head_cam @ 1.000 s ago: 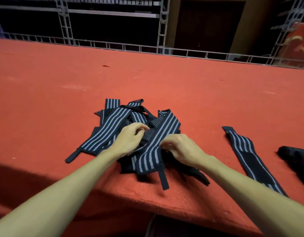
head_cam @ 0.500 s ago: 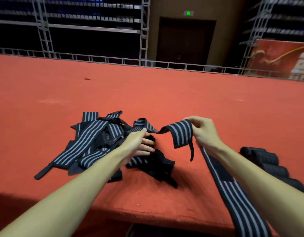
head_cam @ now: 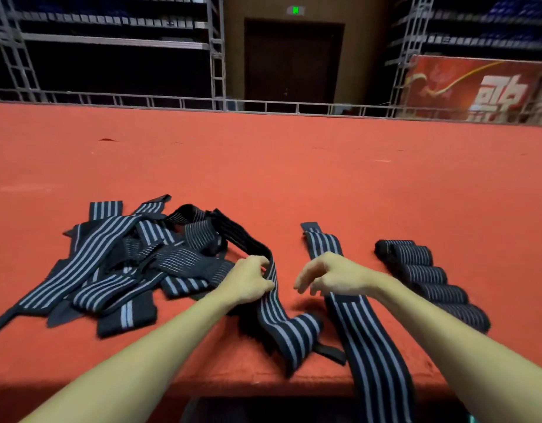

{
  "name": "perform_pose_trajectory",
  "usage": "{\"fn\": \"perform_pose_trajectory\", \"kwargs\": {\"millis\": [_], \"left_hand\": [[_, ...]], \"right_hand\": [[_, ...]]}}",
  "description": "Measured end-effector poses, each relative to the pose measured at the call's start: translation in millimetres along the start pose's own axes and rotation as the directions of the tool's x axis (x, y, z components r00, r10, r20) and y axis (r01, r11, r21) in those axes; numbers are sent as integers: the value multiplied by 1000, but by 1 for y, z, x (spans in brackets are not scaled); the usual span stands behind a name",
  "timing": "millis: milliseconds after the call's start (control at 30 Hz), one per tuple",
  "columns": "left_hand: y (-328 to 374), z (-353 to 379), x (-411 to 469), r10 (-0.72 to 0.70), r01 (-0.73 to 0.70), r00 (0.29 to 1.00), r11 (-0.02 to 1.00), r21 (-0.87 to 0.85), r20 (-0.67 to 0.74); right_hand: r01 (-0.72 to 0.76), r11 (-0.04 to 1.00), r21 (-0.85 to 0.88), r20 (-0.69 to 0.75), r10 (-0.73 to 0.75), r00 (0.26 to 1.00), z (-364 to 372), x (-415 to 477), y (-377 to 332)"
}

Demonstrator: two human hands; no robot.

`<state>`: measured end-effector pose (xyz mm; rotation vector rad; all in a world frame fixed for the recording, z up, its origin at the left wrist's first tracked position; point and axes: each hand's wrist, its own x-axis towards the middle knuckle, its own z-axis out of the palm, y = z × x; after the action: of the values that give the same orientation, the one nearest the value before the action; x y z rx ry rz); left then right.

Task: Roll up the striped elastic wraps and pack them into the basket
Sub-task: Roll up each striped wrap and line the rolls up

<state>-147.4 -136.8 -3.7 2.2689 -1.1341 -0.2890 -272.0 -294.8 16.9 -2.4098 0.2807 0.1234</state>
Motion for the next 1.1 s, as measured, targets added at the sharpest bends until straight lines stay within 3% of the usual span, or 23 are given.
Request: {"fn": "perform_pose_trajectory", "kwargs": {"millis": [67, 233, 367, 533, 633, 900, 1000, 1100], "left_hand": [[-4, 2, 1, 27, -28, 1000, 997, 76, 15], [-29, -15, 9, -34, 30, 996, 998, 54, 77], [-69, -37, 16, -27, 30, 996, 999, 36, -88], [-121, -45, 31, 83, -34, 955, 985, 171, -286], [-137, -38, 39, 74, -20, 932, 988, 152, -356], [-149, -22, 47, 4, 64, 960, 971, 232, -279], [-150, -22, 48, 11, 68, 963, 957, 283, -270], [-149, -22, 48, 14, 74, 964, 944, 320, -264]], "right_hand": [[-27, 999, -18, -49, 26, 998, 3, 12, -2], [-93, 993, -71, -243, 73, 967, 9, 54, -5], [-153, 987, -51, -352, 125, 928, 9, 89, -18], [-175, 980, -95, -347, 132, 929, 11, 130, -46], [-173, 979, -107, -340, 128, 932, 17, 160, -60], [-160, 985, -67, -395, 121, 911, 37, 229, -66], [-164, 986, -37, -483, 126, 867, 35, 227, -59], [-167, 980, 113, -555, 201, 807, 19, 209, -40]]}}
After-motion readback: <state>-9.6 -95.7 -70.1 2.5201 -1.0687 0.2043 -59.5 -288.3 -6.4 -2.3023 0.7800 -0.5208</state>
